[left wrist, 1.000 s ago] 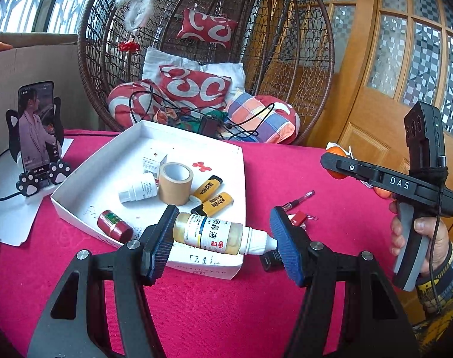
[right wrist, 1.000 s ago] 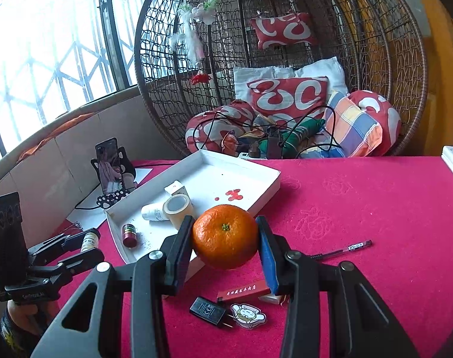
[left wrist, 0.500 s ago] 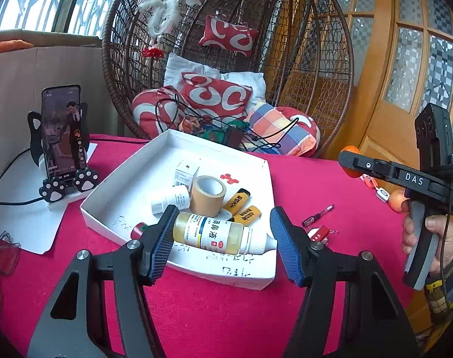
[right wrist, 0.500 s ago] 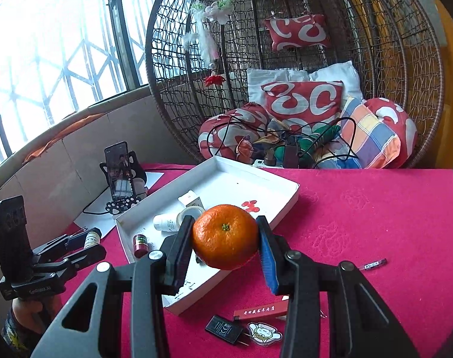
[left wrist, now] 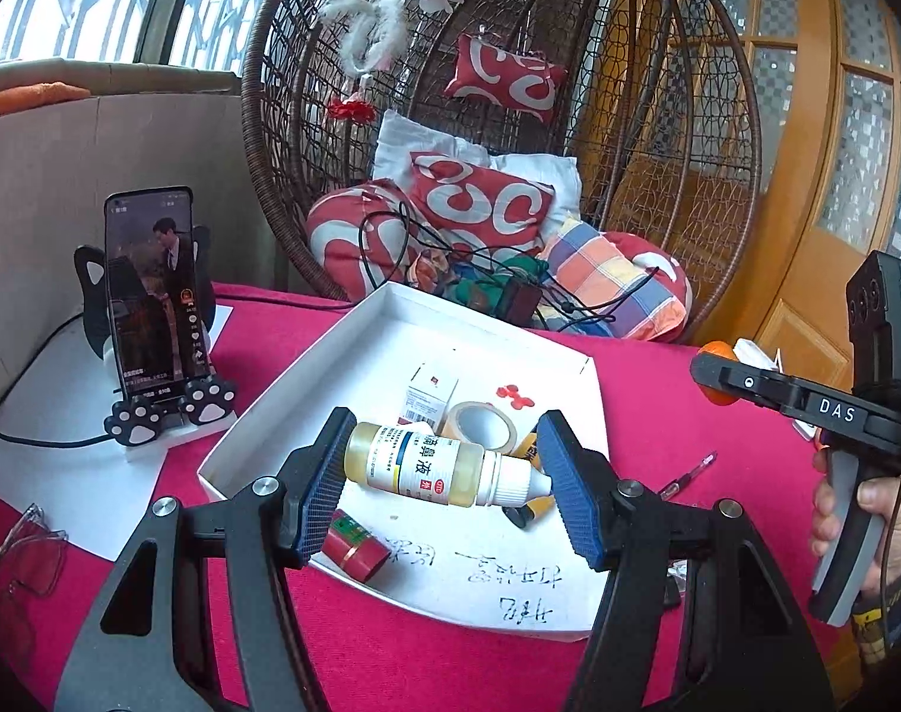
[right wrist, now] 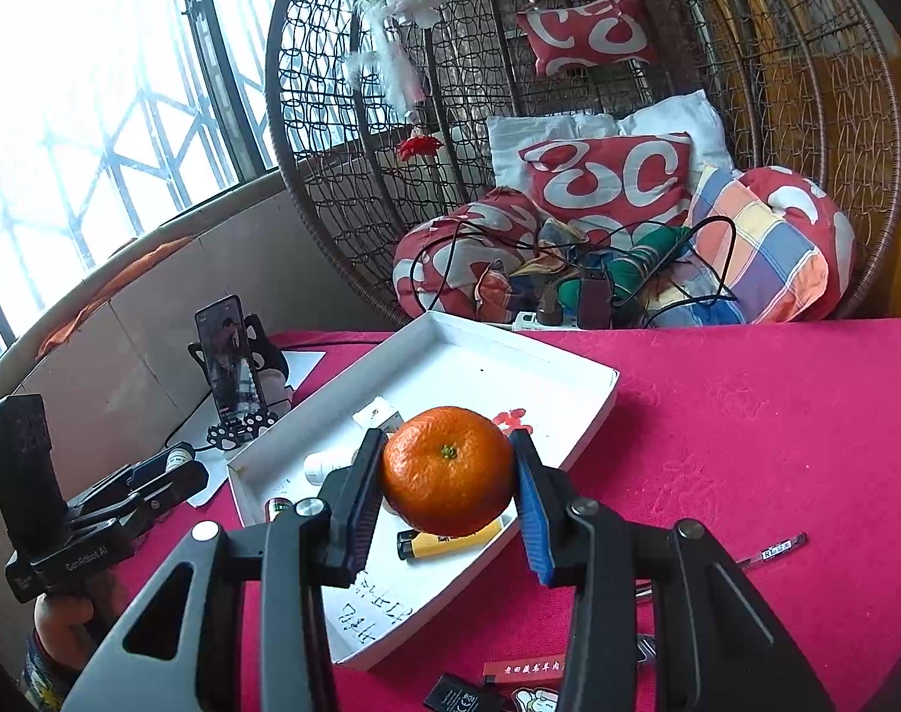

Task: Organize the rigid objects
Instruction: 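Lower the dropper bottle into the tray and open the left tool while the right tool releases the orange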

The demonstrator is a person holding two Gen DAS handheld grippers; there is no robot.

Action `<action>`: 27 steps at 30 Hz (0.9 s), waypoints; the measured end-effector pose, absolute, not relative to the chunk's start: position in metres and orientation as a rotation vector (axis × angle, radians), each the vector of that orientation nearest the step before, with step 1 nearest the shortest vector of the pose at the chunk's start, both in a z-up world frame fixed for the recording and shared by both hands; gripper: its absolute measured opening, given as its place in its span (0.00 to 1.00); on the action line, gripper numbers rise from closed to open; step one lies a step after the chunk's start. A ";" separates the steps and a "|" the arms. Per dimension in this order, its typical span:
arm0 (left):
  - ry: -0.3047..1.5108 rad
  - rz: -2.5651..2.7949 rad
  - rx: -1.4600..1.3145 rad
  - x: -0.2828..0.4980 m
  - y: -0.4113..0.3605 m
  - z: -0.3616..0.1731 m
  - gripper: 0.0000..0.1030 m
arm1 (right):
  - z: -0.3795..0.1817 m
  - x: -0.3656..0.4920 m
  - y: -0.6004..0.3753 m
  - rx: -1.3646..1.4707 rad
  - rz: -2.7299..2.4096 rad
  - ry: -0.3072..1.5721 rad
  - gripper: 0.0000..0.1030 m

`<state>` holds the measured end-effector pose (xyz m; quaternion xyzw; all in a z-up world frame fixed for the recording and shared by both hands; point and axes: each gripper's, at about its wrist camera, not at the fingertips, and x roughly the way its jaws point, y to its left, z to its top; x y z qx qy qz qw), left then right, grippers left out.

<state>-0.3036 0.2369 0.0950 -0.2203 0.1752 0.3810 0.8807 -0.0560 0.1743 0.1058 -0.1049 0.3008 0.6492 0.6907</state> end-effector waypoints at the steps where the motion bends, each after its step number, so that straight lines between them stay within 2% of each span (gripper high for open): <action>1: 0.366 0.796 -0.459 -0.301 0.241 0.096 0.62 | 0.104 -0.056 0.180 -0.243 1.441 0.675 0.40; 7: 0.390 0.831 -0.466 -0.283 0.269 0.093 0.62 | 0.094 -0.060 0.206 -0.292 1.398 0.664 0.40; 18: 0.489 0.922 -0.548 -0.251 0.318 0.050 0.62 | 0.070 -0.069 0.258 -0.370 1.351 0.675 0.40; 27: 0.522 0.979 -0.574 -0.240 0.326 0.034 0.62 | 0.040 -0.075 0.281 -0.417 1.336 0.733 0.40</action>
